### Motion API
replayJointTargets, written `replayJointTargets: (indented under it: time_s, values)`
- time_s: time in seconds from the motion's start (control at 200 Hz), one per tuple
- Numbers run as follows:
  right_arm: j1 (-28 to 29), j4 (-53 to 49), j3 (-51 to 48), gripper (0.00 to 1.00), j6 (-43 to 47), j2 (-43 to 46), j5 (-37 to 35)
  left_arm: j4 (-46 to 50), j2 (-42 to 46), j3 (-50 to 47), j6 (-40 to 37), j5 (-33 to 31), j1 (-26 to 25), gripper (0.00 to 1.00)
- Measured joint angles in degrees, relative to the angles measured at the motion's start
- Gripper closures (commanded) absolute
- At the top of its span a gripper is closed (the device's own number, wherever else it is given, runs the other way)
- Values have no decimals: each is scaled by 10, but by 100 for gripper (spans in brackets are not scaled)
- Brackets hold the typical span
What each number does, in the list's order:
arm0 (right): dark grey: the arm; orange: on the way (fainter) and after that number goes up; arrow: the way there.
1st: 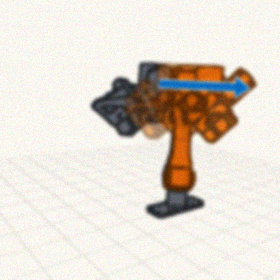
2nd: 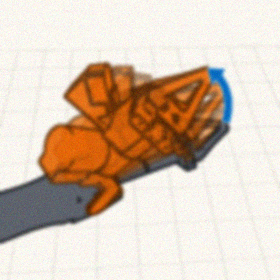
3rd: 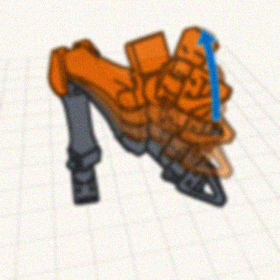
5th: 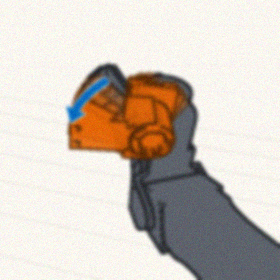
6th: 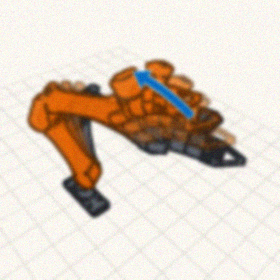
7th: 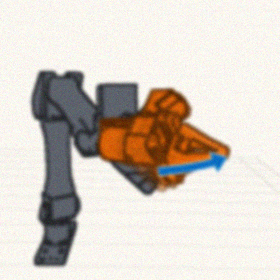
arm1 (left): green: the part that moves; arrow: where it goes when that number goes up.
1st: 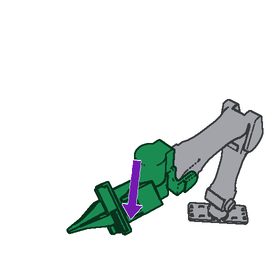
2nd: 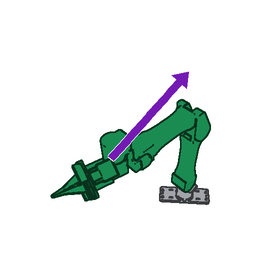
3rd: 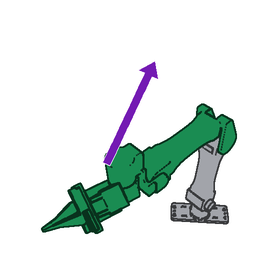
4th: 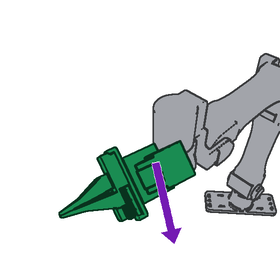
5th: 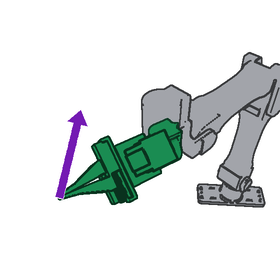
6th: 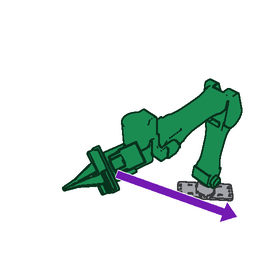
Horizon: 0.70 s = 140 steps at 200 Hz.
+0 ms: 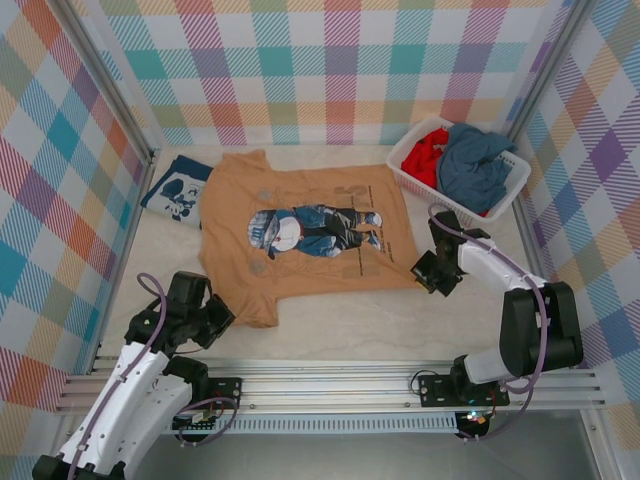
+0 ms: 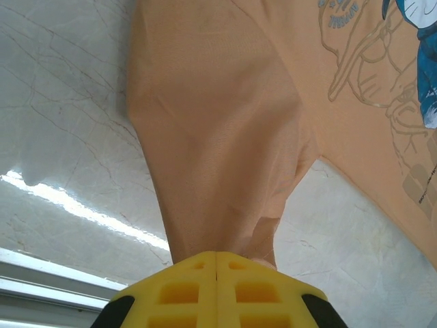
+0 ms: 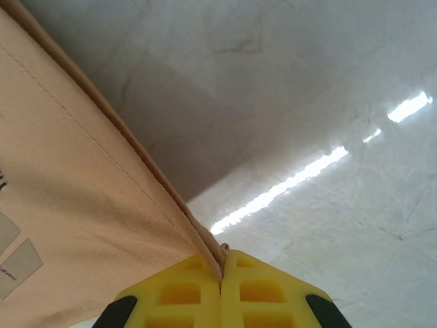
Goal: Fold and stack the t-shirts
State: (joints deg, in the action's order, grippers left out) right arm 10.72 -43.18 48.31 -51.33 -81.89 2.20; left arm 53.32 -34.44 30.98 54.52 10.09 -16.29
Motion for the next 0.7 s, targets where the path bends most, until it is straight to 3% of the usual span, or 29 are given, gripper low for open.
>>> replayJointTargets:
  time_s: [0.305, 0.46, 0.7]
  values:
    - [19, -39, -44, 100, -38, 57, -14, 22, -2, 0, 2, -25, -11, 100]
    - [19, -44, -46, 100, -42, 38, -17, 30, -11, 2, 3, -39, -16, 100]
    - [33, -23, -41, 100, -42, -39, 3, 146, 54, 119, 45, -181, -27, 100]
